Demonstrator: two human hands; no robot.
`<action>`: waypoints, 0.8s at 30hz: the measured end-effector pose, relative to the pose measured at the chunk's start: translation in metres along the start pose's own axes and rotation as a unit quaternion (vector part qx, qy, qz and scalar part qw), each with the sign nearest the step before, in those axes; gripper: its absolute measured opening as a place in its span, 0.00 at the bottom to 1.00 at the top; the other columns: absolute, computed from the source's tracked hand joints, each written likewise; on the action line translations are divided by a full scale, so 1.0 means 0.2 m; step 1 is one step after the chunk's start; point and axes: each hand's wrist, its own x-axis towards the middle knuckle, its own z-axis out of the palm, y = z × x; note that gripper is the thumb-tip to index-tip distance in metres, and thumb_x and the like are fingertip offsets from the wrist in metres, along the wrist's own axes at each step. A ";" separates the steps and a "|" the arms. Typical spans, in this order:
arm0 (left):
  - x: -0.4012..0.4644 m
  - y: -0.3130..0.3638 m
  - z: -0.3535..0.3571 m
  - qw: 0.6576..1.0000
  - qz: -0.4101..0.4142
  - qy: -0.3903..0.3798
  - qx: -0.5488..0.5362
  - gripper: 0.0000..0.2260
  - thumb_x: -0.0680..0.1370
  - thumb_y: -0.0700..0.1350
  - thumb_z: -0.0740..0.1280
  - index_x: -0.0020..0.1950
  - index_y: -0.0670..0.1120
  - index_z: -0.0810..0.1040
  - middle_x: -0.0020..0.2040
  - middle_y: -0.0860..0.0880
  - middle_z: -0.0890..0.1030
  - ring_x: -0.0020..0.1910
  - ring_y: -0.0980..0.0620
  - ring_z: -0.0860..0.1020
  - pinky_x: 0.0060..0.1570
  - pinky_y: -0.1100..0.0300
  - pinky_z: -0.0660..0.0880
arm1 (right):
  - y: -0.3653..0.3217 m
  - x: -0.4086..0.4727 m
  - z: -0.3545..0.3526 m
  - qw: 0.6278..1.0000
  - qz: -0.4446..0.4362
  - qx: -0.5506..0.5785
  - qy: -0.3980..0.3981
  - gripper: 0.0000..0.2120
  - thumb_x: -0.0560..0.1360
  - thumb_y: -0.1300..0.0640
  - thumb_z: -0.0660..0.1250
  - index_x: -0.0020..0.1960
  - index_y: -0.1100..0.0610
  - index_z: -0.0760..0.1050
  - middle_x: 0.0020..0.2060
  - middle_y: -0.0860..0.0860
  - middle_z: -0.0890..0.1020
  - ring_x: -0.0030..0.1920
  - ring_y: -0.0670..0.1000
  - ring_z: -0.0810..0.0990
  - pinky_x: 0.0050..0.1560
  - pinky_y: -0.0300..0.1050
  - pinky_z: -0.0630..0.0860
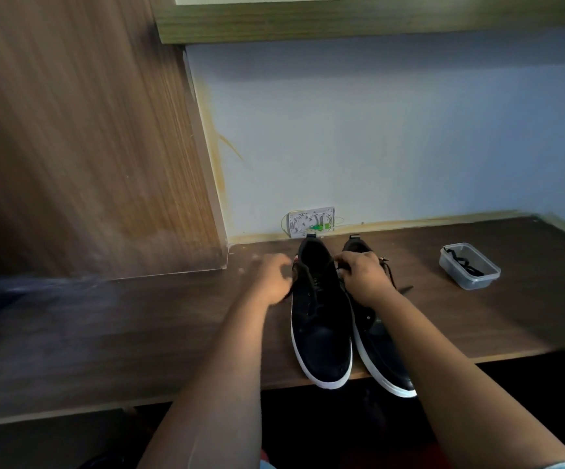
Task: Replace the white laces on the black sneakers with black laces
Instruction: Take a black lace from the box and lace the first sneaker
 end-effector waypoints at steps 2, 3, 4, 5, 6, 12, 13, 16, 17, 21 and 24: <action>0.01 0.07 0.07 0.999 0.035 -0.038 -0.008 0.13 0.79 0.50 0.64 0.64 0.53 0.73 0.64 0.53 0.77 0.70 0.46 0.67 0.70 0.39 0.58 | 0.00 0.00 0.03 0.998 0.013 -0.052 -0.018 0.17 0.78 0.51 0.62 0.66 0.45 0.72 0.63 0.56 0.70 0.64 0.61 0.69 0.66 0.54 0.66; 0.01 0.08 0.10 0.999 0.032 -0.038 0.001 0.11 0.79 0.50 0.64 0.62 0.52 0.74 0.62 0.51 0.78 0.67 0.45 0.70 0.69 0.39 0.59 | 0.00 0.00 0.04 0.998 0.011 -0.067 -0.014 0.16 0.78 0.50 0.61 0.66 0.45 0.72 0.63 0.56 0.70 0.65 0.61 0.68 0.65 0.55 0.65; 0.01 0.09 0.11 0.999 0.026 -0.033 0.008 0.10 0.80 0.50 0.64 0.60 0.51 0.75 0.61 0.49 0.78 0.65 0.44 0.71 0.68 0.40 0.61 | -0.01 -0.01 0.04 0.998 0.009 -0.064 -0.004 0.15 0.79 0.49 0.59 0.65 0.45 0.72 0.63 0.56 0.71 0.65 0.60 0.66 0.65 0.56 0.64; 0.01 0.09 0.12 0.999 0.021 -0.029 0.008 0.08 0.80 0.49 0.63 0.57 0.50 0.76 0.60 0.48 0.78 0.63 0.43 0.73 0.67 0.41 0.63 | -0.01 -0.01 0.04 0.999 0.004 -0.052 0.008 0.14 0.80 0.50 0.58 0.64 0.45 0.73 0.62 0.55 0.72 0.66 0.59 0.66 0.64 0.56 0.63; 0.01 0.08 0.12 0.999 0.019 -0.031 0.001 0.07 0.80 0.48 0.63 0.55 0.49 0.77 0.58 0.47 0.79 0.60 0.43 0.74 0.65 0.42 0.65 | -0.01 -0.02 0.03 0.999 -0.001 -0.044 0.015 0.14 0.80 0.51 0.57 0.64 0.45 0.73 0.61 0.55 0.73 0.67 0.58 0.64 0.65 0.56 0.62; 0.04 -0.08 -0.11 0.978 -0.137 0.136 -0.078 0.08 0.78 0.42 0.61 0.53 0.43 0.77 0.53 0.40 0.80 0.52 0.39 0.79 0.45 0.59 0.71 | 0.02 -0.06 -0.05 0.994 -0.055 -0.071 0.067 0.09 0.78 0.53 0.64 0.56 0.49 0.80 0.52 0.50 0.80 0.65 0.54 0.63 0.61 0.51 0.60; 0.03 -0.11 -0.17 0.966 -0.181 0.169 -0.074 0.11 0.78 0.43 0.61 0.58 0.44 0.75 0.58 0.40 0.78 0.57 0.38 0.77 0.48 0.57 0.70 | 0.03 -0.07 -0.06 0.994 -0.054 -0.049 0.086 0.08 0.78 0.53 0.64 0.54 0.49 0.81 0.51 0.49 0.80 0.63 0.54 0.63 0.58 0.49 0.60; -0.03 -0.18 -0.25 0.953 -0.268 0.140 0.003 0.15 0.77 0.45 0.62 0.64 0.47 0.73 0.66 0.42 0.75 0.67 0.40 0.69 0.67 0.43 0.60 | 0.05 -0.07 -0.08 0.991 -0.034 0.002 0.132 0.08 0.78 0.52 0.65 0.52 0.49 0.82 0.47 0.47 0.81 0.61 0.54 0.64 0.55 0.47 0.60; -0.04 -0.19 -0.24 0.952 -0.286 0.102 0.045 0.17 0.77 0.46 0.62 0.66 0.47 0.72 0.67 0.43 0.74 0.69 0.41 0.67 0.69 0.37 0.53 | 0.05 -0.07 -0.09 0.989 -0.026 0.004 0.142 0.08 0.78 0.51 0.65 0.52 0.49 0.82 0.46 0.47 0.81 0.62 0.54 0.64 0.56 0.48 0.60; -0.06 -0.11 -0.13 0.972 -0.188 -0.006 0.140 0.22 0.75 0.44 0.61 0.69 0.50 0.70 0.70 0.47 0.71 0.71 0.43 0.63 0.68 0.31 0.51 | 0.04 -0.07 -0.09 0.987 -0.024 -0.107 0.121 0.12 0.78 0.47 0.63 0.58 0.47 0.79 0.58 0.47 0.78 0.64 0.56 0.63 0.60 0.51 0.61; -0.04 0.02 0.00 0.997 -0.008 -0.010 0.078 0.17 0.78 0.47 0.62 0.68 0.53 0.71 0.68 0.50 0.74 0.72 0.45 0.63 0.71 0.36 0.53 | -0.01 -0.08 -0.06 0.980 -0.080 -0.166 0.077 0.15 0.79 0.47 0.61 0.64 0.46 0.74 0.63 0.48 0.74 0.66 0.55 0.61 0.63 0.54 0.61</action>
